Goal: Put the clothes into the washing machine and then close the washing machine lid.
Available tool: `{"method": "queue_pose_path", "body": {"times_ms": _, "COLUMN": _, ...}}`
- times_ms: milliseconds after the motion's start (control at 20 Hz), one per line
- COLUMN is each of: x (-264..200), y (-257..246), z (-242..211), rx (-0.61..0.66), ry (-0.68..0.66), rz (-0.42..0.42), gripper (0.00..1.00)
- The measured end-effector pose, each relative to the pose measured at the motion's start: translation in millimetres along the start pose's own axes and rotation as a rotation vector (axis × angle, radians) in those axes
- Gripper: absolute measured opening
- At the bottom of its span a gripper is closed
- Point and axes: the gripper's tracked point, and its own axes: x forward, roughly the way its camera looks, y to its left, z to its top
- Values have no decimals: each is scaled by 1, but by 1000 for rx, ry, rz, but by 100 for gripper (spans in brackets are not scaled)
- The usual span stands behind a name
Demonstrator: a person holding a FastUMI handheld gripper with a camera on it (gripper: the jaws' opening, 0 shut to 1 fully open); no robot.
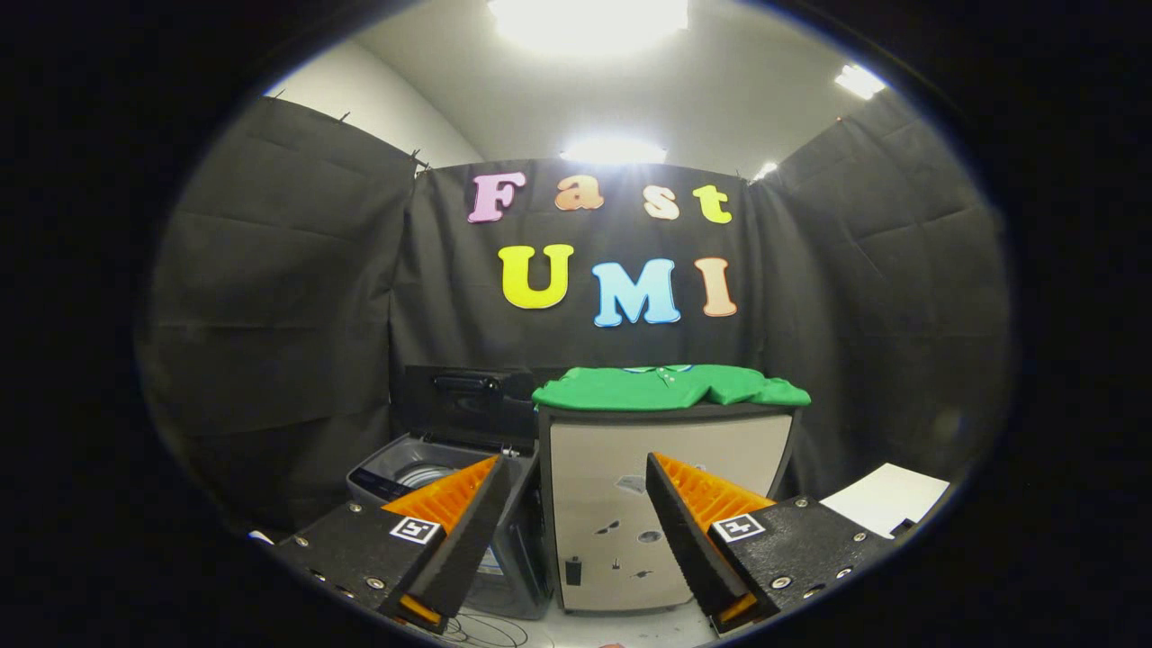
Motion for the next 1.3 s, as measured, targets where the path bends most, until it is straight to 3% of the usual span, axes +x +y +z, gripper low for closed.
{"method": "queue_pose_path", "body": {"times_ms": 600, "x": 80, "y": -40, "z": 89, "rx": 24, "ry": -46, "rz": -38, "gripper": 94}}
{"method": "queue_pose_path", "body": {"times_ms": 1300, "x": 222, "y": -100, "z": 117, "rx": -7, "ry": 50, "rz": -44, "gripper": 94}}
